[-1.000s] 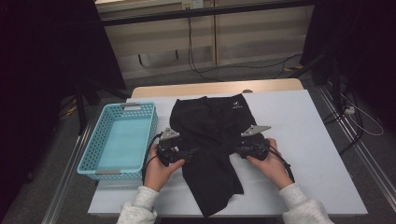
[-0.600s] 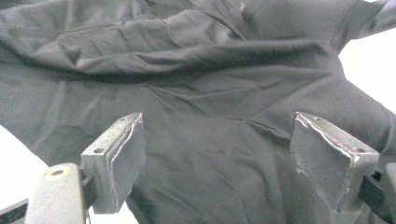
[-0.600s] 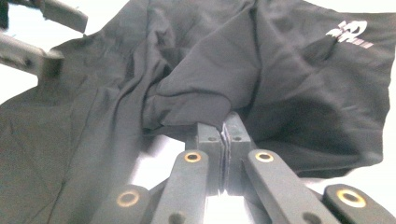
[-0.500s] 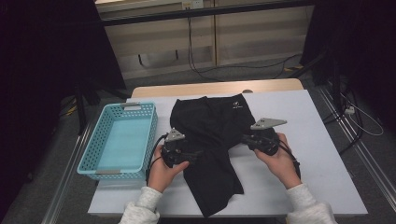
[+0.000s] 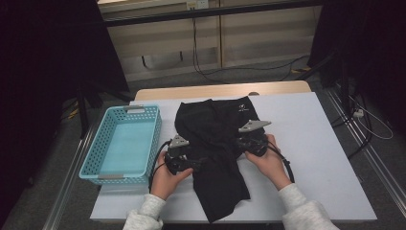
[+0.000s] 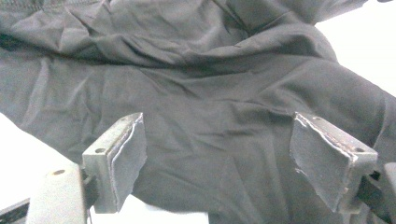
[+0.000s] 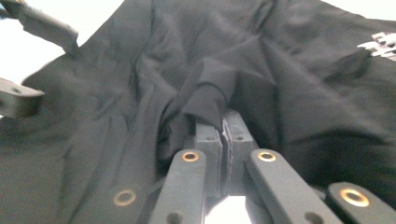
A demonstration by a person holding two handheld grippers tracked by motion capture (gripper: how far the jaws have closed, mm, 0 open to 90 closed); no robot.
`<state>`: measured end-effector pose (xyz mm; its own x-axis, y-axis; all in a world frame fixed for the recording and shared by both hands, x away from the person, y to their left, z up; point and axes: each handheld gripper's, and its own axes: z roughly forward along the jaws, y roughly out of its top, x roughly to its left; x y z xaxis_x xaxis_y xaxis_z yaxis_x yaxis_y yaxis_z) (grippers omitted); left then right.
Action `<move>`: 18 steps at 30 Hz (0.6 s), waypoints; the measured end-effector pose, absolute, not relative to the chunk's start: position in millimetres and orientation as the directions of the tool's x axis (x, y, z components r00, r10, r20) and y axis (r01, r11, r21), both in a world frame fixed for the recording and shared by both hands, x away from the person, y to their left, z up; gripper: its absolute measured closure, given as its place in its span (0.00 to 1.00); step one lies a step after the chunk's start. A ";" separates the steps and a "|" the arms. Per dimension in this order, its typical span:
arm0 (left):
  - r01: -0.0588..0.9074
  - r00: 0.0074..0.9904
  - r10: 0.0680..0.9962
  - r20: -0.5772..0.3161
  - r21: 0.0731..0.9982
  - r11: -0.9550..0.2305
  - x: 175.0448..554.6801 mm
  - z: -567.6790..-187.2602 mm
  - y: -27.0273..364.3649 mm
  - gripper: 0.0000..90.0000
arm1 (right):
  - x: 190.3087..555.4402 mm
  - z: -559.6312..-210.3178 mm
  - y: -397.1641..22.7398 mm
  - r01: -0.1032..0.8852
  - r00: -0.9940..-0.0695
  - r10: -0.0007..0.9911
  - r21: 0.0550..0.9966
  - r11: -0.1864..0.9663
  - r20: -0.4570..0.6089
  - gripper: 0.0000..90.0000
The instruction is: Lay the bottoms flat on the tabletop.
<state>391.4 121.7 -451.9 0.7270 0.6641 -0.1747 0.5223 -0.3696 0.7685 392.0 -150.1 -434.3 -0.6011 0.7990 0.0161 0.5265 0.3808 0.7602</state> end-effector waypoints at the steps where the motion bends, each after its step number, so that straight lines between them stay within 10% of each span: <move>1: 0.522 0.728 0.663 -0.174 0.767 -0.372 391.3 -452.3 122.4 0.22 | 394.0 -439.1 -146.0 0.531 -0.610 0.792 0.748 0.398 0.011 0.96; 13: 0.521 0.728 0.661 -0.181 0.773 -0.363 392.5 -448.5 122.2 0.22 | 379.9 -431.4 -161.5 0.528 -0.578 0.816 0.773 0.353 0.023 0.33; 18: 0.509 0.735 0.655 -0.176 0.781 -0.362 393.5 -444.8 120.5 0.22 | 369.9 -429.1 -190.4 0.544 -0.537 0.841 0.788 0.288 0.063 0.35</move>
<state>393.5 120.5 -444.8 0.7348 0.6551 -0.1759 0.5093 -0.3617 0.7809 369.9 -190.4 -429.1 -0.5371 0.8412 0.0630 0.5436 0.2881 0.7884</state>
